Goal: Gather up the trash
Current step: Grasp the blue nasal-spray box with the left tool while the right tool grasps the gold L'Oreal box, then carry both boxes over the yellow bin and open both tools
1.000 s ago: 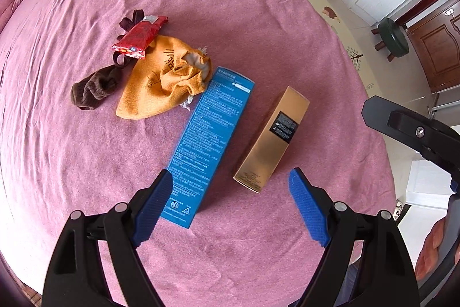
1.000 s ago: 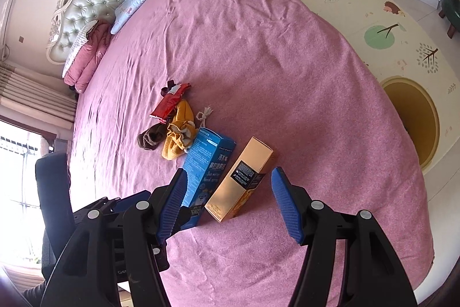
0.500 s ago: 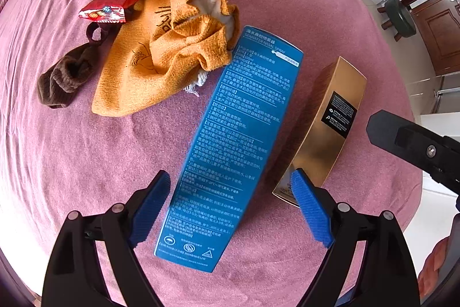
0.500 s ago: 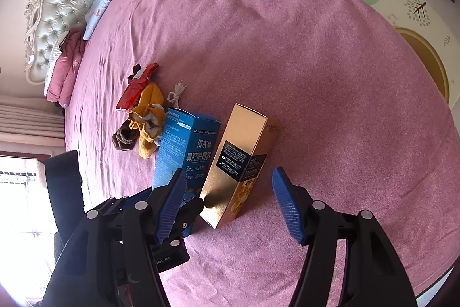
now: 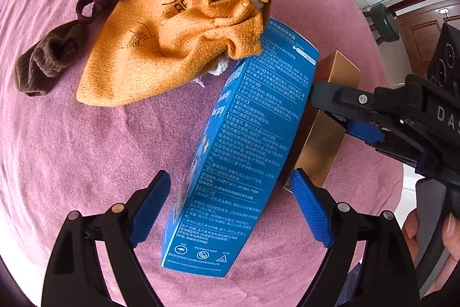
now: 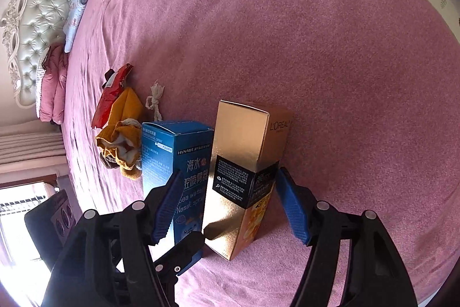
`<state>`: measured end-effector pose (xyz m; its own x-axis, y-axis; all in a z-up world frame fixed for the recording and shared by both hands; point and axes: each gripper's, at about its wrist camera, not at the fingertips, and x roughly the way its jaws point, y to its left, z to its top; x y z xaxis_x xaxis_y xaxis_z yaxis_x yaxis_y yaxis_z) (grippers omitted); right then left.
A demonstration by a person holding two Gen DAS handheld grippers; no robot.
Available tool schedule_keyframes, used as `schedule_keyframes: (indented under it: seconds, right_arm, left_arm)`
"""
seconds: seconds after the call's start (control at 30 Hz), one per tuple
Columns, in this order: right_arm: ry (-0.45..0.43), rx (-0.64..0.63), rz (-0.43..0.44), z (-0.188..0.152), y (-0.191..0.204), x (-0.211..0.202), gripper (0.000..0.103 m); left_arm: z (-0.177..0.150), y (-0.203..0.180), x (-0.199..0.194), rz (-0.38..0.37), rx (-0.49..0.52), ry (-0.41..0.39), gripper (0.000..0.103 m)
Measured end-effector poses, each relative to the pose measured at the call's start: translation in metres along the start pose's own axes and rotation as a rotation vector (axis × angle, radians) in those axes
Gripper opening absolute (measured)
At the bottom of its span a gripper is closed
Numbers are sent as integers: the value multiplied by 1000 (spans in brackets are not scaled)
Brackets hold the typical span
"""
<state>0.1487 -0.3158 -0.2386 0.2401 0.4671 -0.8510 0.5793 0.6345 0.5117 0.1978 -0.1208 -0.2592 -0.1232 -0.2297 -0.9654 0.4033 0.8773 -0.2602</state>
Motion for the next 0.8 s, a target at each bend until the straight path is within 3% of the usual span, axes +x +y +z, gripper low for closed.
schedule_keyframes:
  seconds: [0.3,0.33,0.43,0.63,0.8]
  right_arm:
    - [43,-39,-64,1,-4,5,53]
    - [47,-48,-68,0,-5,3,52]
    - [46,-92,-78,-2,-8,-4,50]
    - [15,-74,-20,-6,-28,-25,45]
    - [3,-59,29,-9,-41,-40,44]
  left_arm:
    - [-3,37,3,-23,-44,7,77]
    - [-4,38,5,-5,-35,18,67]
    - [-8,32,10,58,27,19,61]
    - [-12,15,7,120,54,-13,58]
    - [-37,0,-2,75,41,-27,55]
